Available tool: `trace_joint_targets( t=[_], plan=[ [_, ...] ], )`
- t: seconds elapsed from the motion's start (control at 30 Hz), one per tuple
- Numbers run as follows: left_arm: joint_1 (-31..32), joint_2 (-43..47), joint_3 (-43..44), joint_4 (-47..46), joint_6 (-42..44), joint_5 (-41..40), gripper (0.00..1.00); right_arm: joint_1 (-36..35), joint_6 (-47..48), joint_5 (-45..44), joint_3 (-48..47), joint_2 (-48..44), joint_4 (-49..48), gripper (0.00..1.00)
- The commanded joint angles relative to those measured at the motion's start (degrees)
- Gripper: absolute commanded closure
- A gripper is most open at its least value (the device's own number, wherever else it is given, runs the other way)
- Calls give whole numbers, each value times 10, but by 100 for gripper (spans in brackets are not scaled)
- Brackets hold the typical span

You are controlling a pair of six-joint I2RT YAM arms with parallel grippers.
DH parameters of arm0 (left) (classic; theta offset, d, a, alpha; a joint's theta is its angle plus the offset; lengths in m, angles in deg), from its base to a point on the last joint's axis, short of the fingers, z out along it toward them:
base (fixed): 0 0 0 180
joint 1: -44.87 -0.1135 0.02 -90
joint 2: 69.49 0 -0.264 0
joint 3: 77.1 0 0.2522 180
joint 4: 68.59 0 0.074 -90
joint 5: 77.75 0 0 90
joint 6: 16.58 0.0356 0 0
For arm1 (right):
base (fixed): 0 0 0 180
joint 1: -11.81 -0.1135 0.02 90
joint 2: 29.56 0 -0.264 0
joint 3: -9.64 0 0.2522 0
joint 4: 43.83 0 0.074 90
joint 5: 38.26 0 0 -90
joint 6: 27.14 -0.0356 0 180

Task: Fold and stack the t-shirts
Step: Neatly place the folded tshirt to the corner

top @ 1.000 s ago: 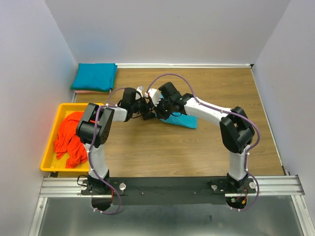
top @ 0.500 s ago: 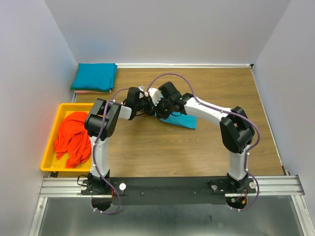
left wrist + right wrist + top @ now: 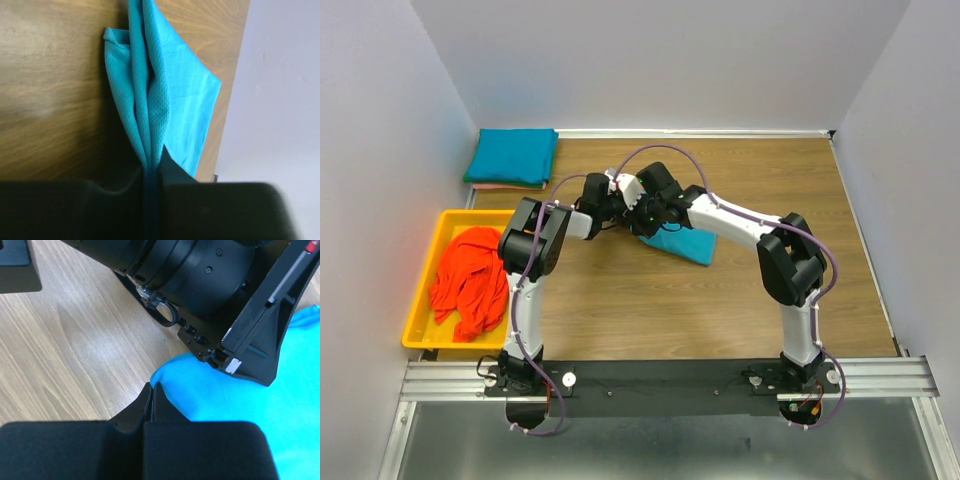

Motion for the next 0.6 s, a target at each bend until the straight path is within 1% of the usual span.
trace_joint_targets(
  t=[0.0,0.03,0.07,0.1,0.13,0.17,0.2,0.23,0.27,0.3,0.33,0.37,0.43,0.47,0.5,0.53,0.57],
  plan=[
    [3,-7,32,8,45,-28,94,1,-10,13,-22,9,-9,99],
    [3,-5,41,24,64,-34,100,1,-12,10,-22,7,-9,99],
    [0,2,60,71,85,-49,100,1,-15,5,-19,6,-9,93],
    [-2,5,64,80,100,-52,100,2,-17,-1,-17,1,-8,89],
    [-5,12,68,89,140,-57,100,2,-22,-13,-16,-8,-8,84],
    [-7,13,90,136,168,-65,100,9,-24,-17,-10,-15,-8,72],
    [-13,14,101,160,193,-77,100,14,-29,-22,-7,-28,-8,44],
    [-17,18,111,180,243,-82,100,19,-31,-23,-4,-36,-7,35],
    [-20,21,118,211,262,-87,100,25,-32,-26,-2,-43,-6,27],
    [-25,24,129,224,285,-97,100,36,-31,-27,2,-49,-3,5],
    [-33,28,135,237,305,-98,100,42,-31,-30,4,-58,0,0],
    [-39,31,156,267,356,-96,100,55,-30,-31,5,-72,5,0],
    [-54,29,186,312,405,-101,100,67,-27,-33,10,-88,10,0],
    [-59,29,202,349,431,-99,100,72,-24,-32,12,-96,13,0],
    [-64,25,229,366,473,-96,100,83,-17,-31,16,-111,17,0],
    [-71,22,247,387,496,-104,100,87,-13,-31,15,-117,22,0],
    [-83,18,283,429,517,-111,100,94,-9,-33,15,-129,31,0]
  ],
)
